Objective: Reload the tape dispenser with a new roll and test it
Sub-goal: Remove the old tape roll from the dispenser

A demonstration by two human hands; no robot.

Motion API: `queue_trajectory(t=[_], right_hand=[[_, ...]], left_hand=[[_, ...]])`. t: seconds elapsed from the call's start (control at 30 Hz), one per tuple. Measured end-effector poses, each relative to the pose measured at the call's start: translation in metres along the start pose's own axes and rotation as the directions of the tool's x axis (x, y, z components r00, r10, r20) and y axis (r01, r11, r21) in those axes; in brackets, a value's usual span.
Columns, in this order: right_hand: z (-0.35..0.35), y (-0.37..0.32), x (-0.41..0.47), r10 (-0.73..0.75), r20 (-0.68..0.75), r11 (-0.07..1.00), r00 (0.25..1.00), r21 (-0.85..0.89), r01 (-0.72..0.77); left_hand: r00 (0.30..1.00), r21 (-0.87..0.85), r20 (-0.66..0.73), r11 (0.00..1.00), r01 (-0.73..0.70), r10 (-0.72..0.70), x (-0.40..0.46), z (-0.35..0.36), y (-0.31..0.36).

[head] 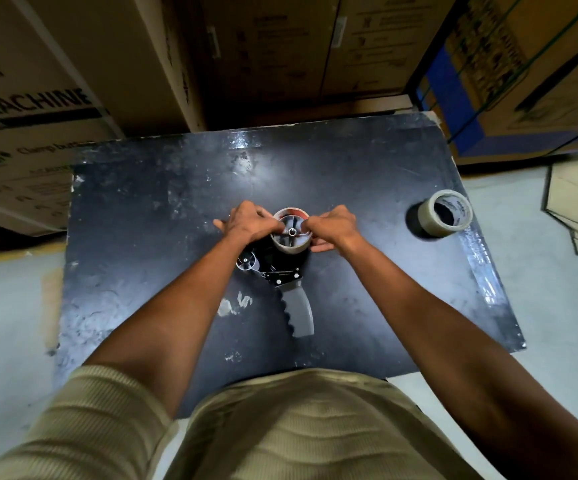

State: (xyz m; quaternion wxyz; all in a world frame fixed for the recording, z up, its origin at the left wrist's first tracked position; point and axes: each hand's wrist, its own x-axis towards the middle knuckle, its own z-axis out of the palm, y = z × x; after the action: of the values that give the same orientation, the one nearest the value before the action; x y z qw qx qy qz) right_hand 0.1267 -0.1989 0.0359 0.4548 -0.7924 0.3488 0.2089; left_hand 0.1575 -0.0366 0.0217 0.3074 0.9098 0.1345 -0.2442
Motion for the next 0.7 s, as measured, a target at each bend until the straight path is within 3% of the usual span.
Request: queue_trajectory(t=[0.2, 0.4, 0.57, 0.7], right_hand=[[-0.007, -0.005, -0.009, -0.076, -0.062, 0.994, 0.995, -0.079, 0.071], [-0.009, -0.005, -0.017, -0.167, -0.090, 0.975, 0.982, -0.165, 0.151], [-0.007, -0.005, -0.014, -0.237, -0.107, 0.947, 0.966, -0.249, 0.205], [-0.003, -0.003, -0.015, -0.193, -0.021, 0.974, 0.981, -0.122, 0.190]], left_hand=[[0.999, -0.076, -0.045, 0.997, -0.031, 0.027, -0.010, -0.004, -0.002], [0.995, -0.224, 0.101, 0.974, 0.018, 0.005, -0.006, -0.008, -0.007], [0.990, -0.343, 0.134, 0.939, 0.004, 0.045, 0.001, -0.008, -0.019], [0.978, -0.450, 0.209, 0.889, 0.086, 0.012, -0.011, -0.015, -0.015]])
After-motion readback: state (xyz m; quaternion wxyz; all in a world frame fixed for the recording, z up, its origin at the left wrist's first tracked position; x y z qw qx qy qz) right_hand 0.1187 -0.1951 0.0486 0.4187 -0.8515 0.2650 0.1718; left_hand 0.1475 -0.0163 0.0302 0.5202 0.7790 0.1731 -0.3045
